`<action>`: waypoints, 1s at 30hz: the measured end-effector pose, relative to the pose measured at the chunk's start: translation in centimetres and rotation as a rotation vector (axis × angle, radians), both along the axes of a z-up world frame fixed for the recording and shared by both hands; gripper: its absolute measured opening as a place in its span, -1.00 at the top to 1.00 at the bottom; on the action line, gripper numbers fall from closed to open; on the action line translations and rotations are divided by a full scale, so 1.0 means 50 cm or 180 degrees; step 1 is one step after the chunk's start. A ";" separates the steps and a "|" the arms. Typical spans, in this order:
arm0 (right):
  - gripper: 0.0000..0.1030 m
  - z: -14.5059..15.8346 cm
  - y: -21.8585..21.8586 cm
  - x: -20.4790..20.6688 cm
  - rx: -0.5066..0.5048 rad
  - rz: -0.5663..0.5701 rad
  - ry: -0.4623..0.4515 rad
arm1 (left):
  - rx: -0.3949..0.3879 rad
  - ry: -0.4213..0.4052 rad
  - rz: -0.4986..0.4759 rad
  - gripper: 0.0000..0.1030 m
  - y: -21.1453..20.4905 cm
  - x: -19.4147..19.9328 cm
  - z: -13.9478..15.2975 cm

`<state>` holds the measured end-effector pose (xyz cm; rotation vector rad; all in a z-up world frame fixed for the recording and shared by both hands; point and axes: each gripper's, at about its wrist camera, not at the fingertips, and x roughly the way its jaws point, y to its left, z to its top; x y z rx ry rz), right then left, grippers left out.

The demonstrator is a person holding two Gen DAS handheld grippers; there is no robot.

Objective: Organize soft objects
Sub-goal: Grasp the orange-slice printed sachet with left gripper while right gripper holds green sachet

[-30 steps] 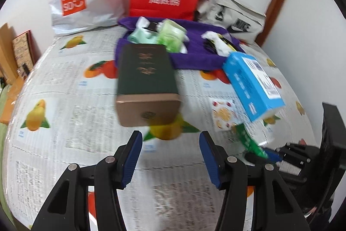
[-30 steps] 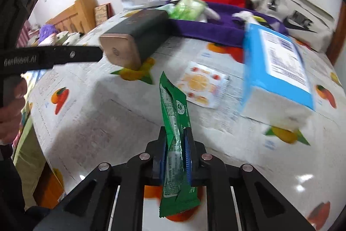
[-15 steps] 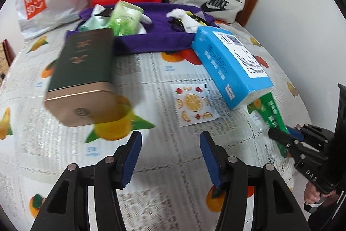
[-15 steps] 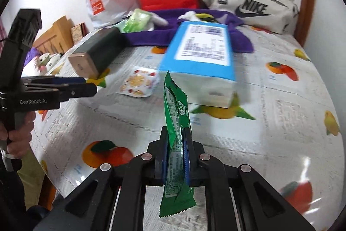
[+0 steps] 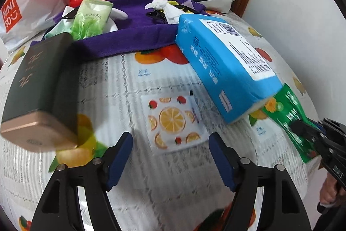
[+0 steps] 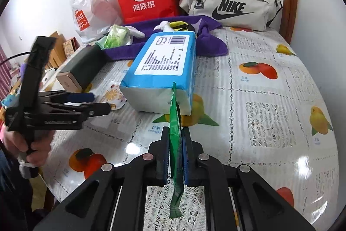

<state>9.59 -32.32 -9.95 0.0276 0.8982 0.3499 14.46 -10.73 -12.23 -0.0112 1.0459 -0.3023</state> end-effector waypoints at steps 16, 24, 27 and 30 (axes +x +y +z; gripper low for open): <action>0.82 -0.015 -0.010 -0.008 0.0084 0.0033 0.0074 | 0.0413 -0.0340 -0.0001 0.24 -0.040 0.017 -0.011; 0.82 -0.012 0.006 -0.020 0.0090 0.0049 0.0076 | 0.0241 -0.0261 -0.0040 0.69 -0.025 0.005 -0.004; 0.83 -0.009 0.006 -0.021 0.0100 0.0008 0.0089 | 0.0210 -0.0229 0.0000 0.82 -0.013 -0.001 0.002; 0.83 0.002 0.007 -0.025 0.0094 -0.0009 0.0063 | 0.0199 -0.0291 0.0009 0.82 -0.004 -0.013 0.019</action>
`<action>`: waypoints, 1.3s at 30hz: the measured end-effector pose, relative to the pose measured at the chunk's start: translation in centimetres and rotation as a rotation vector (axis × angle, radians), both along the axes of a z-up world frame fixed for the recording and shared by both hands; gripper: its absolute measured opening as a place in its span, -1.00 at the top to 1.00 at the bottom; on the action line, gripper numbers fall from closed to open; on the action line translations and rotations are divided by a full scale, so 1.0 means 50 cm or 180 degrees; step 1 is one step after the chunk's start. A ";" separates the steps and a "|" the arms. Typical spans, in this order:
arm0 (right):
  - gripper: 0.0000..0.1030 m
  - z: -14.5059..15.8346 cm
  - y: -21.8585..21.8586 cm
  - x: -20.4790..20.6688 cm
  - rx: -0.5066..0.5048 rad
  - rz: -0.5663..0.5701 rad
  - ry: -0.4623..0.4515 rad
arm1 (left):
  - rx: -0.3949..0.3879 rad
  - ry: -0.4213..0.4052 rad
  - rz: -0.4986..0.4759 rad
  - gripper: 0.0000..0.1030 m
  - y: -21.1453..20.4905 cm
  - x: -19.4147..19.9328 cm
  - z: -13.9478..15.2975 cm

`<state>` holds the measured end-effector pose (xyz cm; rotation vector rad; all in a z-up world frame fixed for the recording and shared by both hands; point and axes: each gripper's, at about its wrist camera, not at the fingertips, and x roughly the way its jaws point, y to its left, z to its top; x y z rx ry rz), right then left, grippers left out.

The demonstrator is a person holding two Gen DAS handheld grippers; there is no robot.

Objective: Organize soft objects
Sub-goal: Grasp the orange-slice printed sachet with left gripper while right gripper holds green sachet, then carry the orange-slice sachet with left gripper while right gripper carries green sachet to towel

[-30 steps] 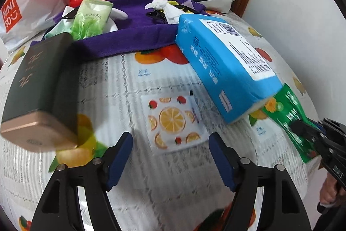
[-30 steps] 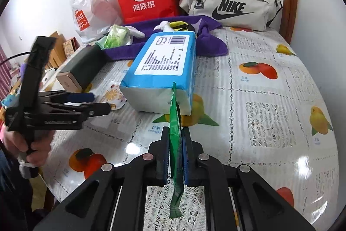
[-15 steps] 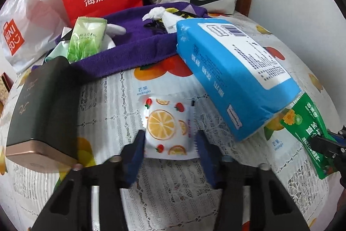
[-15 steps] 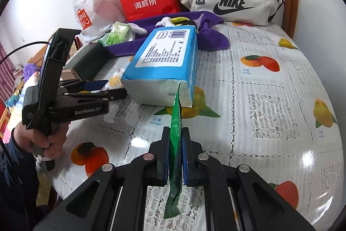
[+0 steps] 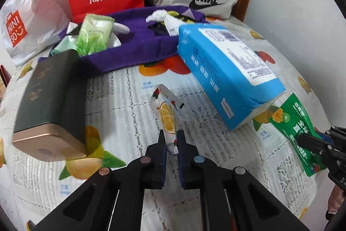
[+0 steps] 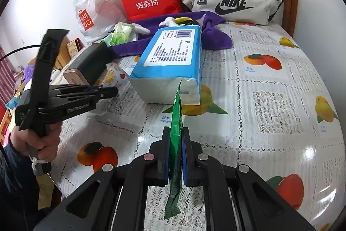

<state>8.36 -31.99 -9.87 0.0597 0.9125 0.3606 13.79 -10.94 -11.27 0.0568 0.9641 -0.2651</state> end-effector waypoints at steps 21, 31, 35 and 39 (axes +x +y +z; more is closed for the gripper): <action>0.83 0.148 0.049 0.026 0.0033 0.0071 -0.0409 | -0.0086 -0.0393 0.0267 0.82 0.100 -0.032 0.177; 0.83 0.204 0.069 0.075 0.0088 0.0032 -0.0538 | -0.0112 -0.0460 0.0418 0.82 0.145 -0.023 0.219; 0.83 0.219 0.079 0.095 0.0111 0.0036 -0.0583 | -0.0090 -0.0453 0.0483 0.82 0.163 -0.011 0.228; 0.83 0.230 0.093 0.123 0.0111 0.0065 -0.0576 | -0.0075 -0.0465 0.0521 0.82 0.174 0.003 0.239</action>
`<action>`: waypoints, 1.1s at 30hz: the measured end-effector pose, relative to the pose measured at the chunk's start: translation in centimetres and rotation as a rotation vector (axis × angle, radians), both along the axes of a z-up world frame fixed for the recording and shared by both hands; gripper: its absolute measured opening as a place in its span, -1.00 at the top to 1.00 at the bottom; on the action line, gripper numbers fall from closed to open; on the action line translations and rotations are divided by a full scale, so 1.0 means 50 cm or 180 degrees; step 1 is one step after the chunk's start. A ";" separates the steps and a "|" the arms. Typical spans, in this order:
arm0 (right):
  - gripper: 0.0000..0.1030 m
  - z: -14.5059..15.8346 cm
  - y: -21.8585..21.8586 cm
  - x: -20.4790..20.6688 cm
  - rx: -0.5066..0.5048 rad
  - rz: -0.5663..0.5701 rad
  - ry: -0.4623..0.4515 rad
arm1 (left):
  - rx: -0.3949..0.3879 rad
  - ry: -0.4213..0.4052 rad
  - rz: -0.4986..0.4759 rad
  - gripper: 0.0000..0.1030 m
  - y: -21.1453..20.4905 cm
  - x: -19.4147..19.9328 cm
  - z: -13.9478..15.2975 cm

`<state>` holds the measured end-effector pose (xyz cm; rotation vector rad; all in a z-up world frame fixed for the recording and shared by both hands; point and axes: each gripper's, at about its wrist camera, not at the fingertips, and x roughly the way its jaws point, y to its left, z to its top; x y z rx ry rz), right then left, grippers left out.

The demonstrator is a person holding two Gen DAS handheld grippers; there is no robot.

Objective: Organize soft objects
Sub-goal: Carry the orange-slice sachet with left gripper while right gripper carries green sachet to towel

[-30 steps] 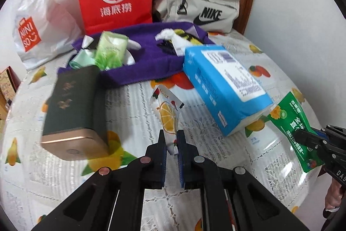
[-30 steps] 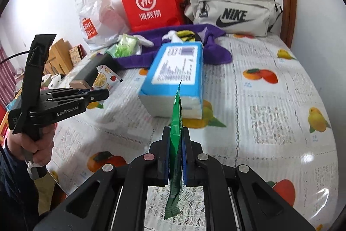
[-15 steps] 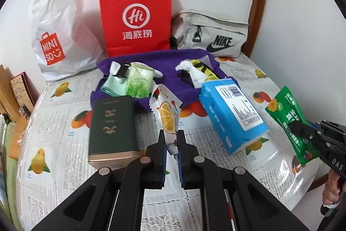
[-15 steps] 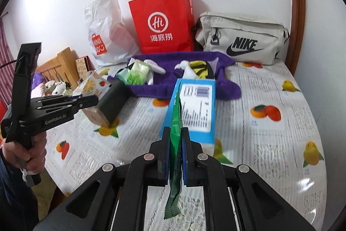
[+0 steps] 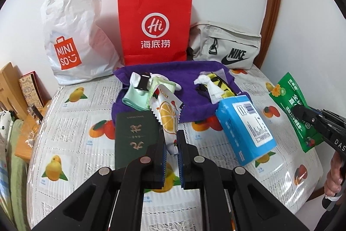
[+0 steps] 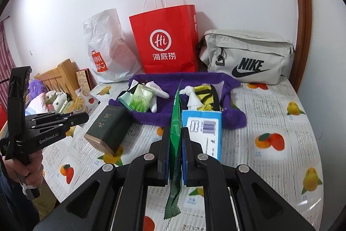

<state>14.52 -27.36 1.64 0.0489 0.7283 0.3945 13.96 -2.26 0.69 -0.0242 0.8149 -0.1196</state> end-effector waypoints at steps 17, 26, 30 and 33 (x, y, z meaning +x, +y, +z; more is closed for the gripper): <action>0.83 0.020 0.014 0.098 0.0043 -0.0004 -0.0044 | 0.0017 0.0022 0.0051 0.82 0.018 0.075 0.022; 0.83 0.013 0.016 0.149 0.0047 -0.0007 -0.0030 | 0.0018 0.0054 0.0059 0.82 0.023 0.118 0.013; 0.83 0.008 0.019 0.171 0.0021 -0.0004 -0.0021 | 0.0025 0.0067 0.0056 0.82 0.022 0.140 0.009; 0.83 0.003 0.019 0.191 0.0002 -0.0014 -0.0010 | 0.0022 0.0081 0.0053 0.82 0.021 0.156 0.004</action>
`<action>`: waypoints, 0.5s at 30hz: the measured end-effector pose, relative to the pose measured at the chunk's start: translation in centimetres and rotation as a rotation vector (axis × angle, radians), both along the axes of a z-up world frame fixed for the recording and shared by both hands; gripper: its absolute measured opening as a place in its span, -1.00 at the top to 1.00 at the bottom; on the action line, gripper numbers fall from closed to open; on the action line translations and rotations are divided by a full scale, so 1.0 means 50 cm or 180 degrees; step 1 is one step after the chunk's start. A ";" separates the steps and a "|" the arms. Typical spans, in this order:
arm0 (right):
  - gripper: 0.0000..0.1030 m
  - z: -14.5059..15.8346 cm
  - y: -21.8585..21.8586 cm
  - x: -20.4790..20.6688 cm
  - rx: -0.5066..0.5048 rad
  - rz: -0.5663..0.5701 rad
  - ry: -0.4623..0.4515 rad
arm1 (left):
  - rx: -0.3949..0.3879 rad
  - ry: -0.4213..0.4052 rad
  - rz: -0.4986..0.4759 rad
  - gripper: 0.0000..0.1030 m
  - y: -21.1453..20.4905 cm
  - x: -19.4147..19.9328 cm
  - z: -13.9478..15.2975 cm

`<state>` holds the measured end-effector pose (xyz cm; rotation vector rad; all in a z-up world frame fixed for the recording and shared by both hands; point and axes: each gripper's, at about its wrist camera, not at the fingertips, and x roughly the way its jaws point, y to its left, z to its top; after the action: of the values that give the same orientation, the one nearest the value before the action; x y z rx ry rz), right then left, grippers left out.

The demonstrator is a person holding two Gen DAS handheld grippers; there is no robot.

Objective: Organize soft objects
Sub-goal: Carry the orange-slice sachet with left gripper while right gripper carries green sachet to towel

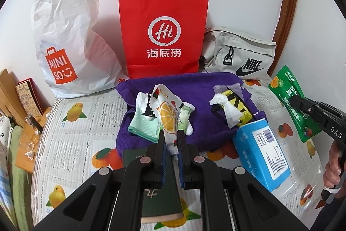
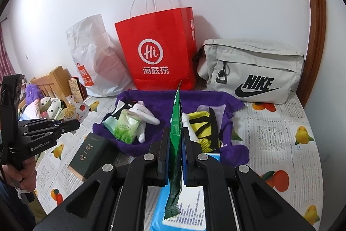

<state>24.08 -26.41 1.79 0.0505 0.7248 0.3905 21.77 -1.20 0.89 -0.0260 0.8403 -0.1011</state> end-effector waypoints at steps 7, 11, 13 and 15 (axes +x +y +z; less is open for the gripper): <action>0.83 -0.018 0.006 0.046 -0.0037 0.0008 0.0048 | -0.0013 0.0049 -0.0014 0.82 -0.003 0.044 -0.016; 0.83 -0.035 0.010 0.072 -0.0073 0.0026 0.0096 | -0.0011 0.0100 -0.0006 0.82 -0.001 0.076 -0.031; 0.83 -0.046 0.012 0.087 -0.0087 0.0031 0.0122 | -0.0011 0.0109 -0.0011 0.82 -0.001 0.089 -0.036; 0.83 -0.055 0.013 0.102 -0.0082 0.0030 0.0154 | -0.0011 0.0114 -0.0016 0.82 -0.002 0.104 -0.042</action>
<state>29.18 -25.77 -0.94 0.0325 0.7781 0.3900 26.97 -1.29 -1.18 -0.0289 0.8761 -0.1070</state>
